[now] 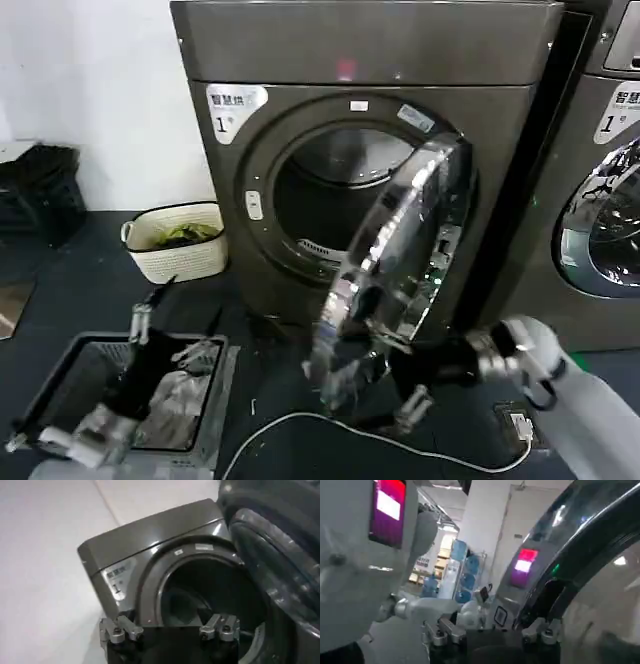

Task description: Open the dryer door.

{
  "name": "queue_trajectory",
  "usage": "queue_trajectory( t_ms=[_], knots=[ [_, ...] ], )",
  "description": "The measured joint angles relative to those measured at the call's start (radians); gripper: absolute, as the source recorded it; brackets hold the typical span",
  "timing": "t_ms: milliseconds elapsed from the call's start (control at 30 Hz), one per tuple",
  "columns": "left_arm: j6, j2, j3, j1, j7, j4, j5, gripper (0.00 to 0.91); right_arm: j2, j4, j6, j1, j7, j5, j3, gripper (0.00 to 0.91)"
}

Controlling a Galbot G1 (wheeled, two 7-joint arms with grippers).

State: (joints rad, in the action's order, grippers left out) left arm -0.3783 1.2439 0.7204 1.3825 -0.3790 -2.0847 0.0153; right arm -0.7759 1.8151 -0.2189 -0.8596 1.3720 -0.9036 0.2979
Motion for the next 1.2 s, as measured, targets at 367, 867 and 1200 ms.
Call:
queue_trajectory(
  t_ms=[367,867,1200],
  knots=[
    [-0.009,-0.065,-0.187,-0.156,-0.006,0.107,-0.003,0.907,-0.028,-0.011,-0.063,-0.288,-0.074,0.033,0.388,0.907],
    [-0.02,-0.094,-0.495,-0.375,-0.039,0.232,0.013,0.907,-0.301,0.046,-0.3,-0.815,-0.609,0.268,1.075,0.907],
    [-0.032,0.0,-0.754,-0.567,-0.038,0.354,-0.004,0.907,-0.537,0.001,0.027,-0.875,-1.3,0.619,1.454,0.907]
  ],
)
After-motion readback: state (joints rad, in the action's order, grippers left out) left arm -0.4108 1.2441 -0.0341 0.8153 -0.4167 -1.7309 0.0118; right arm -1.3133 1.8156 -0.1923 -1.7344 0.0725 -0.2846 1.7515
